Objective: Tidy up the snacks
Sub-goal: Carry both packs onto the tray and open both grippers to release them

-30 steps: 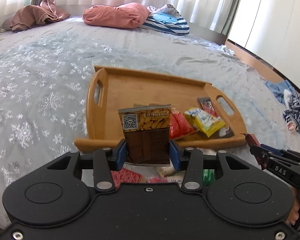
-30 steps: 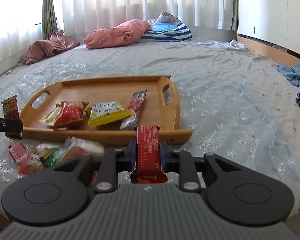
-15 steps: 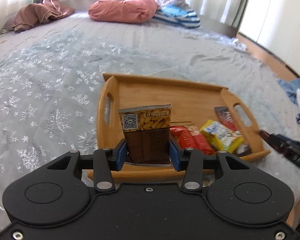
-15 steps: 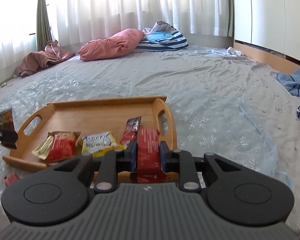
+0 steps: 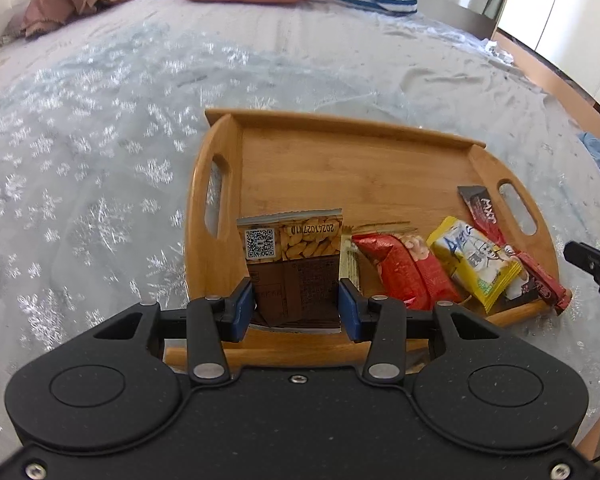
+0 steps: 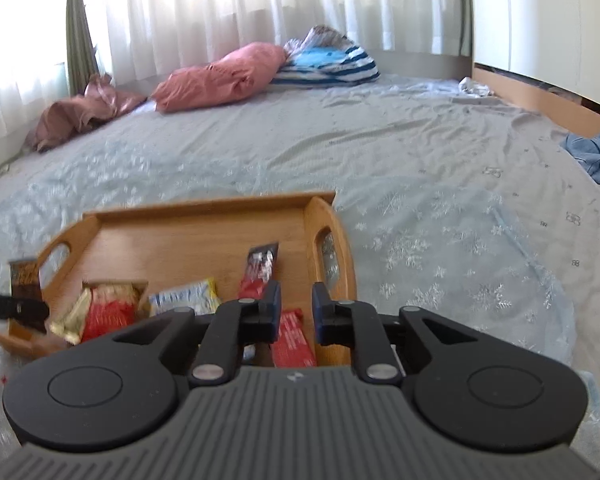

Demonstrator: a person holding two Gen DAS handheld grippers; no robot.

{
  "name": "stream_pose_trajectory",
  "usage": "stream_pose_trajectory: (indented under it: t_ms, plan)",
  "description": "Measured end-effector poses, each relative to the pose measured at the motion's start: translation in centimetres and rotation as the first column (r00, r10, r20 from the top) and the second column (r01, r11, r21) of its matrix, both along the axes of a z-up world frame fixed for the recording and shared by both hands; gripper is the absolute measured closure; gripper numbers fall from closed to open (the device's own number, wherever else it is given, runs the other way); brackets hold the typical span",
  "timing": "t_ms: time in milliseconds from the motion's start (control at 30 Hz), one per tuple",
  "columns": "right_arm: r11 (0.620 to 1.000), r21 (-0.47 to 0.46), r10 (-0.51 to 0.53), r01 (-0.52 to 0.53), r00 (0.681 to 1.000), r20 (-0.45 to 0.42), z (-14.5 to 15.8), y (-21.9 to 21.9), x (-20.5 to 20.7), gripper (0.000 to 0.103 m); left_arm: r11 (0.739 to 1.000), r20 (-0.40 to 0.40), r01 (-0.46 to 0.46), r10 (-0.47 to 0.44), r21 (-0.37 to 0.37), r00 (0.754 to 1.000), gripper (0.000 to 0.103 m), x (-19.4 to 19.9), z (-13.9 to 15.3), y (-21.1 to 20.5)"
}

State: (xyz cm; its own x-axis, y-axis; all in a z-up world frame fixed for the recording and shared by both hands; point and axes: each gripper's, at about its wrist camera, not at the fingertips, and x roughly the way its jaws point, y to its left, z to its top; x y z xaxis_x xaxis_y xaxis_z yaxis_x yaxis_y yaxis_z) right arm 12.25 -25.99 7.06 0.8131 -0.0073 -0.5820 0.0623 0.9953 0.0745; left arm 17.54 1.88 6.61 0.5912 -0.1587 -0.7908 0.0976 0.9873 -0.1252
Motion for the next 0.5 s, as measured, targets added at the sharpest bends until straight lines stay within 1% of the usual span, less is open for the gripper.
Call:
stream_pose_trajectory:
  t_ms: [33,167,200,233,367,500]
  plan:
    - [1.000,-0.015,0.008,-0.009,1.000,-0.010,-0.2,-0.1,-0.1,0.067,1.000,-0.008,0.000,0.000,0.006,1.000,0.061,0.2,-0.2,0.0]
    - [0.997,-0.048,0.054,-0.057,0.997,-0.064,-1.0,0.0,0.0,0.066,1.000,-0.048,0.004,-0.002,0.021,0.999,0.061,0.8,-1.0,-0.2]
    - [0.996,-0.054,0.064,-0.068,0.995,-0.075,-1.2,0.2,0.0,0.064,1.000,-0.058,0.004,-0.003,0.023,0.998,0.061,1.0,-1.1,-0.2]
    - [0.995,-0.059,0.072,-0.077,0.994,-0.082,-1.4,0.3,0.1,0.061,1.000,-0.066,0.007,-0.005,0.025,0.998,0.061,1.1,-1.2,-0.2]
    - [0.993,-0.072,0.089,-0.098,0.990,-0.112,-1.9,0.7,0.5,0.061,1.000,-0.099,-0.003,0.005,0.022,0.995,0.061,1.9,-1.7,-0.1]
    - [0.991,-0.077,0.100,-0.111,0.987,-0.126,-2.1,1.2,1.2,0.059,1.000,-0.101,-0.009,0.012,0.030,0.995,0.061,2.4,-1.7,-0.1]
